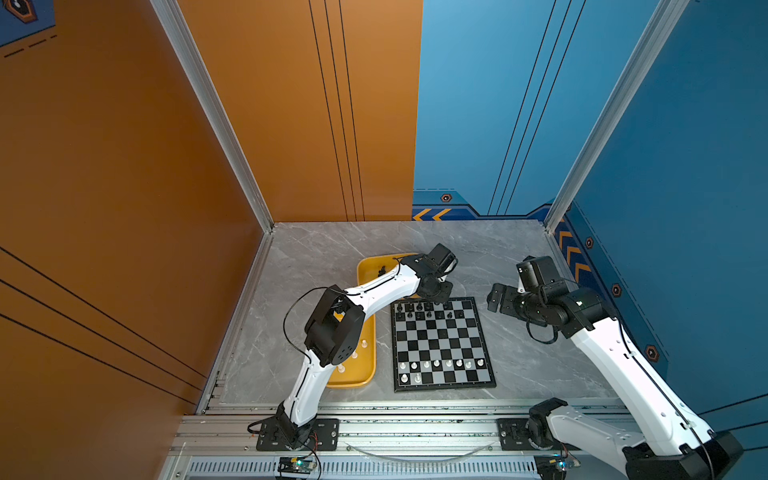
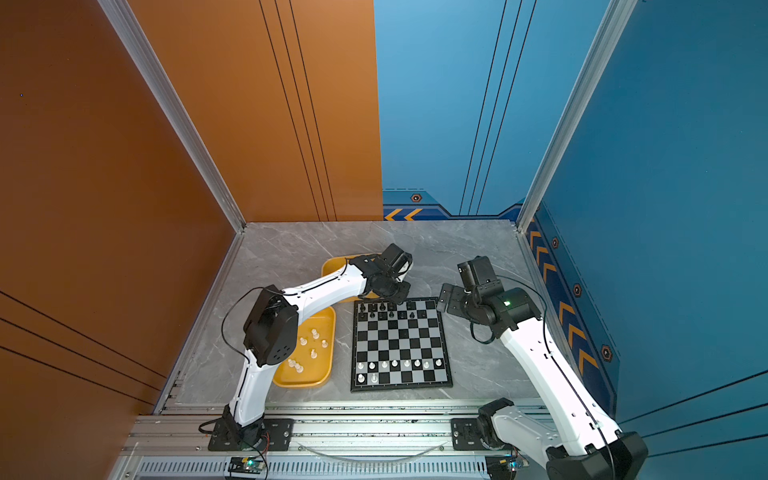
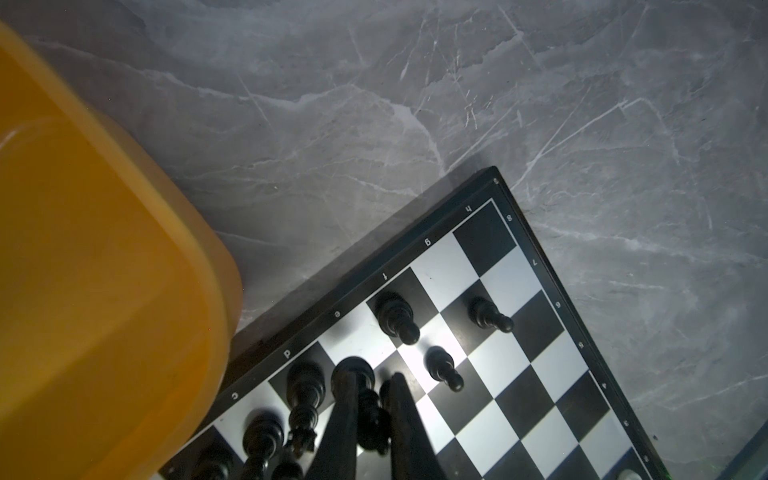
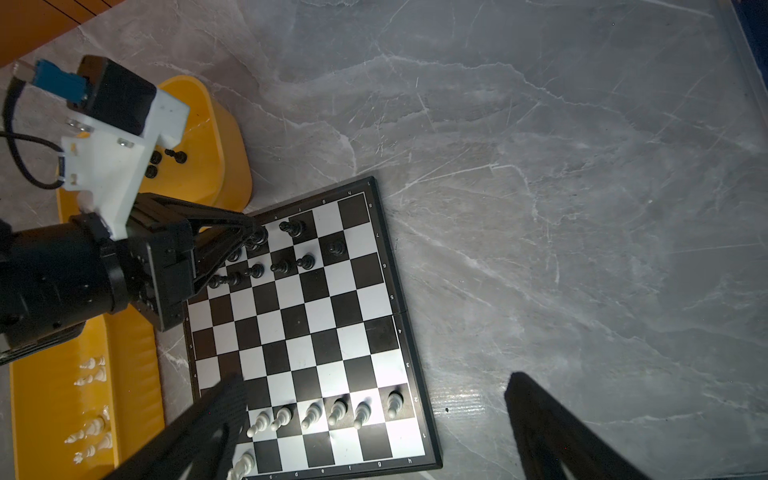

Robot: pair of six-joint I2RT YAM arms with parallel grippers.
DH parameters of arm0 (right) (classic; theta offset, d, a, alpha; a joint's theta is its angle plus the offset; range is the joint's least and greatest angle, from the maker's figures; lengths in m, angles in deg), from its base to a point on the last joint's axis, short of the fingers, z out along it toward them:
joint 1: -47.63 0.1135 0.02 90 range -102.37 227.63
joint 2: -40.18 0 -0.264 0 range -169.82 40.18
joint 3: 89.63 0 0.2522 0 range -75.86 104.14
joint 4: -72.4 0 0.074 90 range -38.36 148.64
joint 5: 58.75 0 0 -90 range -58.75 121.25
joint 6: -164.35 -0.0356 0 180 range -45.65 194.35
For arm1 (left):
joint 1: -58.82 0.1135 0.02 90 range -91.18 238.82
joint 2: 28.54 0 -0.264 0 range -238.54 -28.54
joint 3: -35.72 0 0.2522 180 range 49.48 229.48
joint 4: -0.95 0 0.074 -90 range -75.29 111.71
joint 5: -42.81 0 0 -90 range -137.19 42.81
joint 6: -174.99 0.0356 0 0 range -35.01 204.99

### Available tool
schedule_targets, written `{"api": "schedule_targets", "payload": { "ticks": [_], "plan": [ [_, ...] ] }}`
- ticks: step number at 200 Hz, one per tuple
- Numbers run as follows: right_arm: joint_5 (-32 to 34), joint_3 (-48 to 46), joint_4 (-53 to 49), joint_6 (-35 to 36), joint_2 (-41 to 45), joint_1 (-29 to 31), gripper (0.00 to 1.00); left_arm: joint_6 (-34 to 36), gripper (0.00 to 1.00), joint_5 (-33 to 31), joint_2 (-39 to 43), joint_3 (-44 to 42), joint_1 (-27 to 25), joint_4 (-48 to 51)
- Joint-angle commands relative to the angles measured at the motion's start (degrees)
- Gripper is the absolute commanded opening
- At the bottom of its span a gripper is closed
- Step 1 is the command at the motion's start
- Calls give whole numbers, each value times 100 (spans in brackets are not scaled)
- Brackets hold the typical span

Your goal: Set up the chess pieces on the board

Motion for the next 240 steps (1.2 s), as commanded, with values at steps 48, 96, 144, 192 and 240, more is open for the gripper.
{"api": "schedule_targets", "payload": {
  "ticks": [48,96,144,192,240],
  "plan": [
    [79,-172,-186,-110,251,-107,100,121,4,152,-244,179,-27,-15],
    [52,-213,-207,-102,331,-151,100,82,5,195,-289,171,-25,-41],
    [29,-248,-252,-84,391,-210,100,51,6,211,-319,173,-32,-65],
    [2,-241,-273,-59,426,-245,100,60,8,203,-336,144,-33,-95],
    [-14,-199,-333,-15,442,-280,100,77,10,191,-329,166,-25,-156]
  ]
}}
